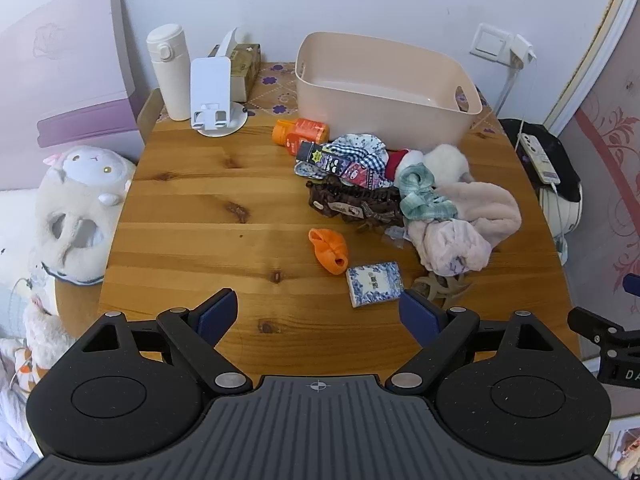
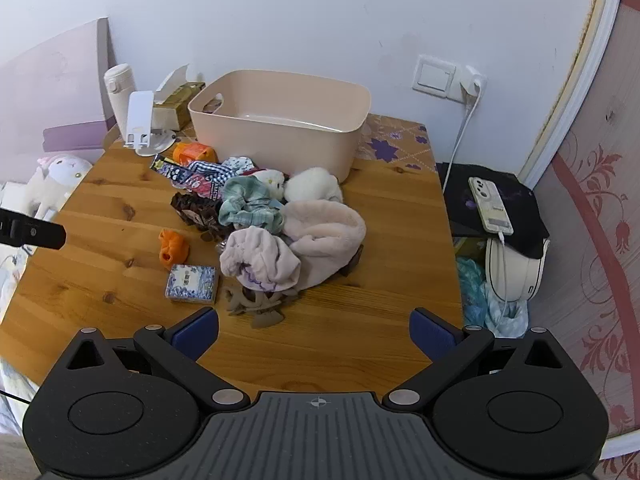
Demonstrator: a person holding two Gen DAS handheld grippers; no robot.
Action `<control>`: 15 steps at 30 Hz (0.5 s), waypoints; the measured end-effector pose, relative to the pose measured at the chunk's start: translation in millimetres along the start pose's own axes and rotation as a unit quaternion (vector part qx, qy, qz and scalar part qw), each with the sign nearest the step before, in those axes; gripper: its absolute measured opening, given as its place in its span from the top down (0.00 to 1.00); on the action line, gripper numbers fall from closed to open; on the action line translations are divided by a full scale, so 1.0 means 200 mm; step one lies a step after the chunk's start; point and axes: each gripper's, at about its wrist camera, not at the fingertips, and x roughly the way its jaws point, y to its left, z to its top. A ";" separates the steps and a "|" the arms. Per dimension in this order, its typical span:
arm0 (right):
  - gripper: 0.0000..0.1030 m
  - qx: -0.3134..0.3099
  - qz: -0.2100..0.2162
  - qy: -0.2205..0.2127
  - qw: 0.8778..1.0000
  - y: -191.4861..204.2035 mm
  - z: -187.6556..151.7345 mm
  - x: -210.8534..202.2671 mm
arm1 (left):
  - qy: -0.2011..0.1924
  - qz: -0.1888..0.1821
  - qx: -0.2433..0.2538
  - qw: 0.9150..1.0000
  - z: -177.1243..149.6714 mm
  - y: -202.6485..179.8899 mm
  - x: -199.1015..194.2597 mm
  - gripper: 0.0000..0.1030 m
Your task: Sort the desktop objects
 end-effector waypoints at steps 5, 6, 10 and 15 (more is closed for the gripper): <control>0.00 0.022 0.001 0.005 1.000 -0.01 0.05 0.06 | 0.009 -0.010 0.015 1.000 0.04 0.00 0.06 0.13; 0.00 0.025 0.002 0.004 1.000 -0.01 0.05 0.07 | 0.006 -0.016 0.014 1.000 0.04 0.00 0.06 0.13; 0.00 0.043 0.009 -0.003 0.999 -0.02 0.08 0.11 | -0.005 -0.030 0.027 0.999 0.08 0.00 0.08 0.13; 0.00 0.058 0.008 0.000 0.998 -0.05 0.11 0.19 | 0.014 -0.044 0.035 0.998 0.13 0.00 0.14 0.13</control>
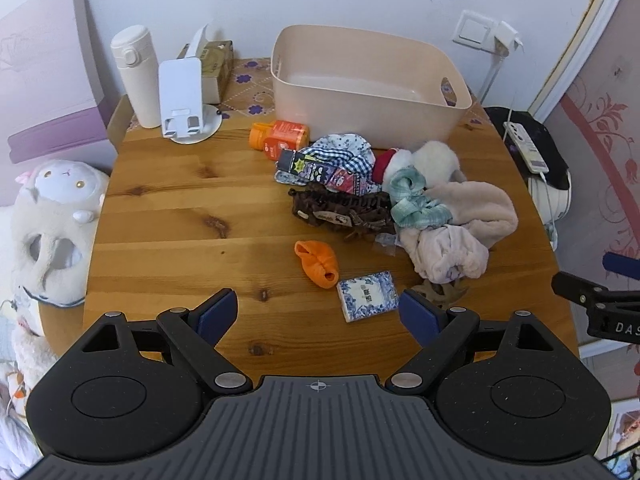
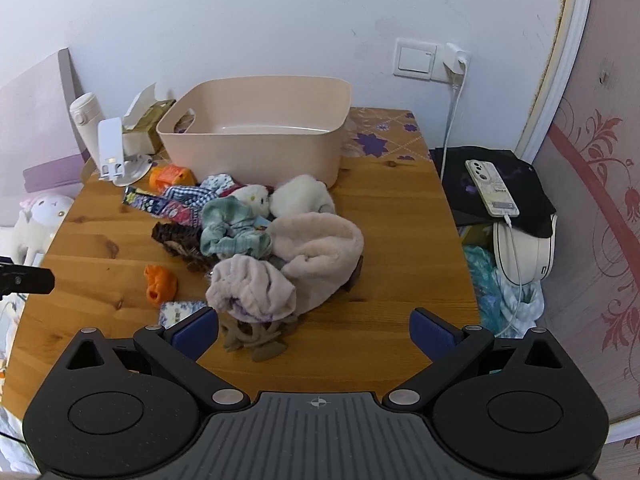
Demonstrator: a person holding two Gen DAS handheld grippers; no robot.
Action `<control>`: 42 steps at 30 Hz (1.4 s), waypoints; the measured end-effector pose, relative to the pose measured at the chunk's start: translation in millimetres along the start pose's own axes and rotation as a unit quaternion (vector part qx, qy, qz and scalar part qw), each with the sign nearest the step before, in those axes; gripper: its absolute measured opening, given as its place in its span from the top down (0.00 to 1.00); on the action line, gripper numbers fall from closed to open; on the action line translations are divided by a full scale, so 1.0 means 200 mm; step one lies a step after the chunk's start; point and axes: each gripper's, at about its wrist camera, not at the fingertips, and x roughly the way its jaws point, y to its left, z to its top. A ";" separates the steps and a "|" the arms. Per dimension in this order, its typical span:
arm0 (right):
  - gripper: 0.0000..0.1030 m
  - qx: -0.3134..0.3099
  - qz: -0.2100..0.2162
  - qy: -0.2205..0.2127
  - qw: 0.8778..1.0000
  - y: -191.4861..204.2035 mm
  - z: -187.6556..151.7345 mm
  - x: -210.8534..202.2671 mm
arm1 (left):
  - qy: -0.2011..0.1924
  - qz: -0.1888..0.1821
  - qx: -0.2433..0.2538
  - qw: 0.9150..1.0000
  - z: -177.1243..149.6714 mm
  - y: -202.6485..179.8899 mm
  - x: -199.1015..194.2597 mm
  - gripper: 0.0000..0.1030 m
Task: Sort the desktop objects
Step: 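Reach the left tool to the orange sock while the right tool reaches the green scrunchie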
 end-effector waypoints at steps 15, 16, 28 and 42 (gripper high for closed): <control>0.00 -0.113 0.012 -0.068 0.991 0.09 0.16 0.21 | 0.037 0.013 -0.013 0.999 0.14 0.01 0.29 0.13; 0.00 -0.117 0.019 -0.068 0.991 0.10 0.17 0.23 | 0.041 0.019 -0.016 0.999 0.14 0.01 0.32 0.13; 0.00 -0.210 0.112 -0.051 0.970 0.21 0.28 0.49 | 0.059 0.003 0.011 0.998 0.24 -0.06 0.56 0.13; 0.13 -0.310 0.165 -0.010 0.936 0.41 0.33 0.71 | 0.085 -0.008 0.059 0.995 0.24 -0.08 0.79 0.13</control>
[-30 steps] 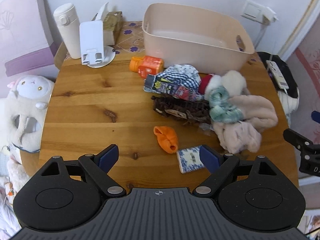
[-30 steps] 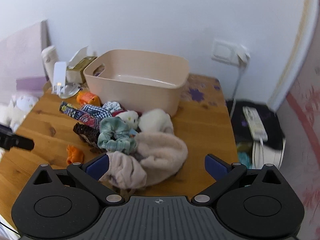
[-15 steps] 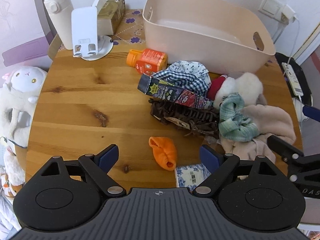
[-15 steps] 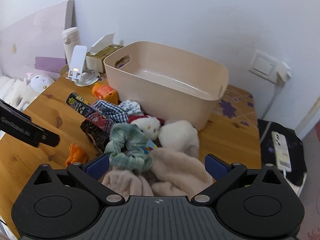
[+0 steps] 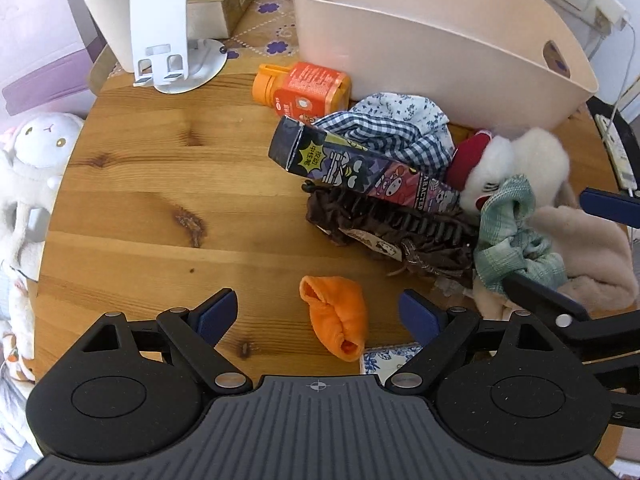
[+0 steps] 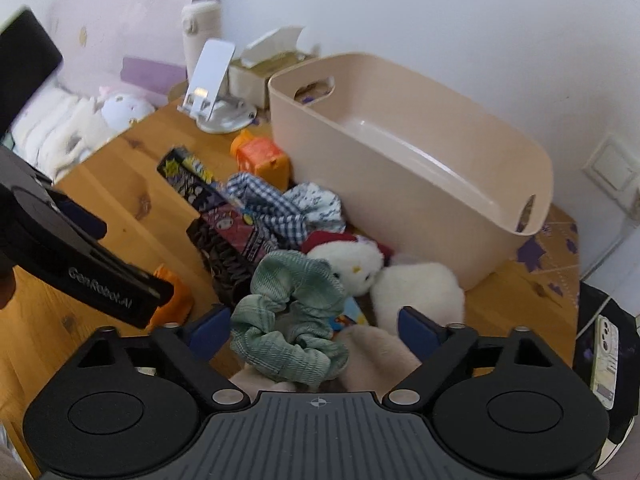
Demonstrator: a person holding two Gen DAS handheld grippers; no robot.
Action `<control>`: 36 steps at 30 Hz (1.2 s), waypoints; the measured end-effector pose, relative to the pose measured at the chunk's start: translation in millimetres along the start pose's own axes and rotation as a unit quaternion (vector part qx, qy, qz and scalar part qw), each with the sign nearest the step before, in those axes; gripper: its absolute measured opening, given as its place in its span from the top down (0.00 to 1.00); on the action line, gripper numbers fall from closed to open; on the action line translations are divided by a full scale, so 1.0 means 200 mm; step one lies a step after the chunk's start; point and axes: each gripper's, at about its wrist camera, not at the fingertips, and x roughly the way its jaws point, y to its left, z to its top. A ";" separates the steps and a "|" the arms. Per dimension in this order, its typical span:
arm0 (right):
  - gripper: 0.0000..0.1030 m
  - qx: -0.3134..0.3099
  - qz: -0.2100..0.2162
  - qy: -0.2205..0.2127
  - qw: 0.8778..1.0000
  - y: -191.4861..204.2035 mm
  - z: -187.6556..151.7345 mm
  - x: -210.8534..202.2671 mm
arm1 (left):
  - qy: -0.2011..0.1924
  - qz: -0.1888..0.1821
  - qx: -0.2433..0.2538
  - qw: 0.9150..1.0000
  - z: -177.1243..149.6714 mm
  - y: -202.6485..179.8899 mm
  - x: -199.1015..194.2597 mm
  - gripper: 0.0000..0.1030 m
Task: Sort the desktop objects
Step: 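Reach the left tool to the orange sock while the right tool reaches the green scrunchie, then grasp the orange sock with the left tool while the right tool grasps the green scrunchie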
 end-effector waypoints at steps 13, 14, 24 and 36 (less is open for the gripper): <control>0.37 -0.048 0.030 0.025 0.998 0.06 0.00 0.08 | 0.035 -0.023 0.016 0.999 -0.06 0.04 0.15 0.42; 0.41 -0.047 0.032 0.027 0.998 0.05 -0.01 0.08 | 0.035 -0.031 0.018 0.999 -0.07 0.05 0.15 0.49; 0.80 -0.027 0.058 0.023 0.998 0.00 -0.04 0.05 | 0.045 -0.062 0.039 0.996 -0.13 0.05 0.19 0.83; 0.90 -0.014 0.097 -0.001 0.995 -0.04 -0.07 -0.05 | 0.039 -0.075 0.058 0.995 -0.18 0.10 0.13 0.90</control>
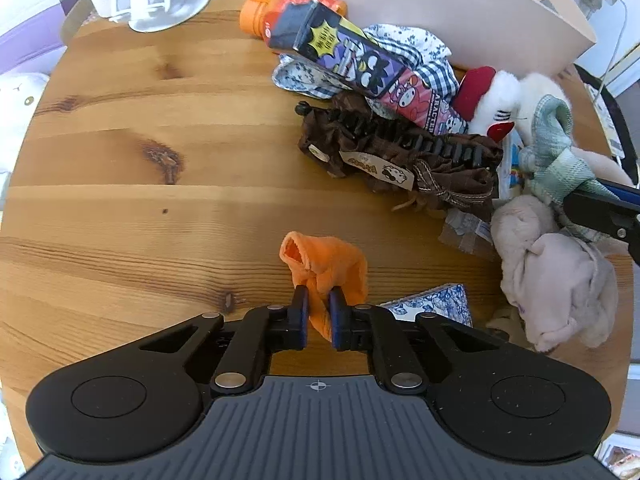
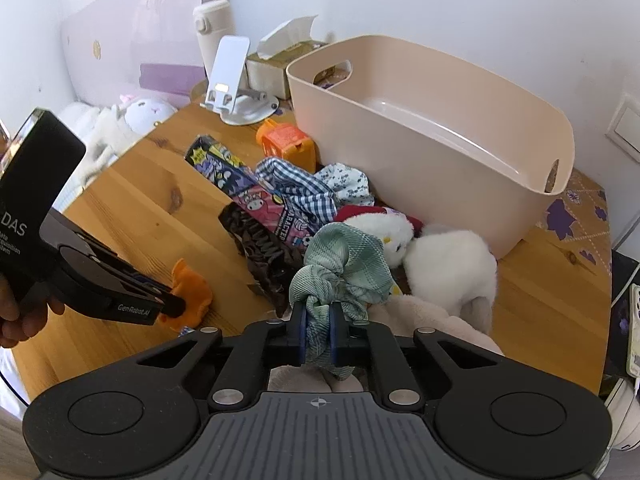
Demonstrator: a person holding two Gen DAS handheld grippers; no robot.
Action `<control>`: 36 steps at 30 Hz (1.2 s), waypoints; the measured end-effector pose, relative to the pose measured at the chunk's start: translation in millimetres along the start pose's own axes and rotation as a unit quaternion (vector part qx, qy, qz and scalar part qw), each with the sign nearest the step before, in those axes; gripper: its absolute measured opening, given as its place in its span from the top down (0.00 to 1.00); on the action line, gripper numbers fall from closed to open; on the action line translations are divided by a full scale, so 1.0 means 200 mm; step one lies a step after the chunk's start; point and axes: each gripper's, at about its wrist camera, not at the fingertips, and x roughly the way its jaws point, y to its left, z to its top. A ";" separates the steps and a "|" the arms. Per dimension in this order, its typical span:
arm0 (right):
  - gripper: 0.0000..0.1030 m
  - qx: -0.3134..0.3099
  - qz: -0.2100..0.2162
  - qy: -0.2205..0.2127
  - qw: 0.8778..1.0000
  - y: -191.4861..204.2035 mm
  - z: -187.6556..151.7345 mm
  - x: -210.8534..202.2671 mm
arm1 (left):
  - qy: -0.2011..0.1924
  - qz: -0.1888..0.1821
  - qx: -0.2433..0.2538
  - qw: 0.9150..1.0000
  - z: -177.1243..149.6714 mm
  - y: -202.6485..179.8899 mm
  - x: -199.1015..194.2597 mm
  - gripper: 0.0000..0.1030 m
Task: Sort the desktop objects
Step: 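Grasp the orange sock with the left tool while the right tool grasps the green scrunchie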
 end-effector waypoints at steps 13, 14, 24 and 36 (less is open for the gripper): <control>0.90 0.018 0.018 -0.060 0.998 -0.03 0.05 -0.23 | -0.046 -0.030 0.022 0.998 0.00 0.06 -0.25 0.90; 0.90 0.017 0.016 -0.065 0.998 -0.04 0.06 -0.25 | -0.053 -0.033 0.031 0.998 0.01 0.06 -0.27 0.90; 0.90 0.000 0.008 -0.110 0.994 -0.16 0.19 -0.37 | -0.129 -0.059 0.057 0.988 0.27 -0.02 -0.51 0.90; 0.90 -0.012 -0.023 -0.151 0.988 -0.42 0.40 -0.39 | -0.192 -0.075 0.107 0.973 0.67 -0.28 -0.59 0.90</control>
